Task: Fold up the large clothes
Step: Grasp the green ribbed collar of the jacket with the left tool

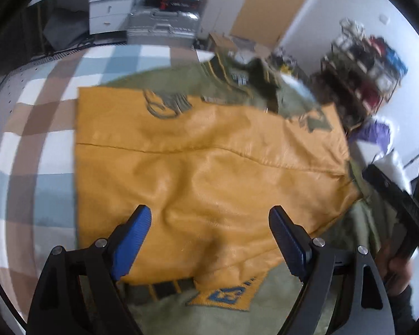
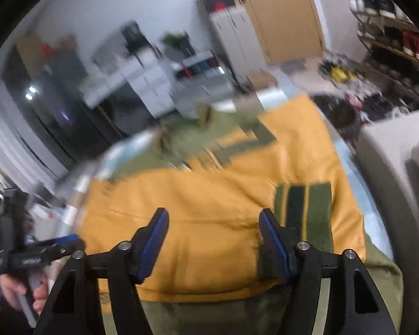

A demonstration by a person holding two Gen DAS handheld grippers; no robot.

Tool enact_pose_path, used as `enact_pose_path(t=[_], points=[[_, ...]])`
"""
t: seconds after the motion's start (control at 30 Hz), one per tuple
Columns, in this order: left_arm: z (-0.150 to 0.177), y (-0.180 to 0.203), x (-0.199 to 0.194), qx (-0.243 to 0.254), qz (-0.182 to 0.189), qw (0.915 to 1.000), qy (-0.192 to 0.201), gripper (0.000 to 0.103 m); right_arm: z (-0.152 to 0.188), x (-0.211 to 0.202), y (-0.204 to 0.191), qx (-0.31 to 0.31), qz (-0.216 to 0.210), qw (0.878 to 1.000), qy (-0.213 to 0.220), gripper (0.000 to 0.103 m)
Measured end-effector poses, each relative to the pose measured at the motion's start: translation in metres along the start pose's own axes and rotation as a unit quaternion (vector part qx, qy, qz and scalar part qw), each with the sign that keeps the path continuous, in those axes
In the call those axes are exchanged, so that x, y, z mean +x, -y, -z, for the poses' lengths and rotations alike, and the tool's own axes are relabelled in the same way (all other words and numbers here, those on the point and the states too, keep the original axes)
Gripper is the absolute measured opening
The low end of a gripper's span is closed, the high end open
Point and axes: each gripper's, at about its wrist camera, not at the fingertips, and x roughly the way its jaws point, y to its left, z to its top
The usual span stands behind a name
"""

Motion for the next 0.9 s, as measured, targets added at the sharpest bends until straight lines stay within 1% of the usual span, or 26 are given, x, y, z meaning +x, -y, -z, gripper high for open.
enact_pose_path(t=[0.03, 0.1, 0.13, 0.17, 0.2, 0.23, 0.27, 0.3, 0.33, 0.37, 0.4, 0.47, 0.53, 0.57, 0.6, 0.63, 0.67, 0.73, 0.77, 0.83, 0.87, 0.9], points=[[0.005, 0.001, -0.006, 0.0, -0.003, 1.0, -0.001, 0.083, 0.002, -0.007, -0.003, -0.003, -0.002, 1.0, 0.006, 0.082], [0.021, 0.001, -0.017, 0.015, 0.01, 0.9998, 0.004, 0.083, 0.012, -0.014, -0.006, -0.011, -0.002, 1.0, 0.005, 0.085], [0.034, 0.0, -0.022, 0.031, -0.004, 0.9994, 0.011, 0.083, 0.022, -0.014, -0.004, -0.017, -0.001, 1.0, -0.003, 0.086], [0.039, 0.002, -0.022, 0.039, -0.016, 0.999, 0.014, 0.083, 0.028, -0.01, -0.001, -0.019, 0.011, 1.0, -0.012, 0.087], [0.05, 0.001, -0.018, 0.051, -0.033, 0.9981, 0.012, 0.083, 0.037, -0.002, 0.005, -0.019, 0.036, 0.999, -0.031, 0.087], [0.056, 0.002, -0.012, 0.057, -0.044, 0.9974, 0.002, 0.083, 0.046, 0.008, 0.012, -0.021, 0.051, 0.997, -0.055, 0.087], [0.059, 0.002, -0.01, 0.06, -0.049, 0.997, -0.011, 0.083, 0.053, 0.015, 0.018, -0.018, 0.061, 0.995, -0.08, 0.087], [0.061, 0.001, -0.007, 0.058, -0.052, 0.9967, -0.022, 0.083, 0.057, 0.022, 0.025, -0.014, 0.064, 0.993, -0.094, 0.086], [0.062, -0.001, -0.003, 0.051, -0.054, 0.9968, -0.03, 0.083, 0.059, 0.021, 0.025, -0.013, 0.061, 0.994, -0.089, 0.086], [0.061, -0.002, -0.006, 0.051, -0.048, 0.9971, -0.028, 0.083, 0.056, 0.016, 0.022, -0.013, 0.062, 0.995, -0.083, 0.085], [0.058, 0.0, -0.011, 0.056, -0.04, 0.9975, -0.018, 0.083, 0.052, 0.01, 0.018, -0.008, 0.054, 0.996, -0.077, 0.085], [0.046, 0.01, -0.029, 0.065, -0.047, 0.9965, 0.026, 0.083, 0.043, -0.005, 0.01, 0.003, 0.019, 0.998, -0.052, 0.085], [0.03, 0.02, -0.043, 0.068, -0.05, 0.9945, 0.061, 0.083, 0.03, -0.02, -0.001, 0.0, 0.002, 1.0, -0.016, 0.086], [0.023, 0.023, -0.045, 0.065, -0.049, 0.9941, 0.071, 0.083, 0.022, -0.026, -0.009, -0.004, -0.005, 1.0, 0.005, 0.088], [0.007, 0.028, -0.045, 0.06, -0.047, 0.9937, 0.082, 0.083, 0.015, -0.029, -0.016, -0.008, -0.012, 1.0, 0.025, 0.092], [-0.007, 0.032, -0.042, 0.06, -0.047, 0.9937, 0.082, 0.083, 0.007, -0.03, -0.023, -0.011, -0.017, 0.999, 0.042, 0.095], [-0.018, 0.035, -0.038, 0.062, -0.047, 0.9937, 0.08, 0.083, 0.008, -0.028, -0.03, -0.011, -0.019, 0.998, 0.053, 0.098], [-0.057, 0.045, -0.022, 0.073, -0.041, 0.9945, 0.064, 0.083, -0.002, -0.016, -0.033, 0.003, -0.03, 0.997, 0.072, 0.099], [-0.068, 0.047, -0.017, 0.074, -0.045, 0.9944, 0.061, 0.083, -0.002, -0.009, -0.032, 0.012, -0.041, 0.996, 0.074, 0.099], [-0.102, 0.058, 0.005, 0.086, -0.057, 0.9927, 0.062, 0.083, 0.003, 0.013, -0.026, 0.032, -0.061, 0.995, 0.069, 0.099], [-0.107, 0.064, 0.011, 0.096, -0.065, 0.9915, 0.06, 0.083, 0.008, 0.02, -0.023, 0.045, -0.066, 0.995, 0.061, 0.099], [-0.128, 0.069, 0.029, 0.102, -0.083, 0.9898, 0.054, 0.083, 0.012, 0.027, -0.018, 0.062, -0.083, 0.993, 0.057, 0.099]])
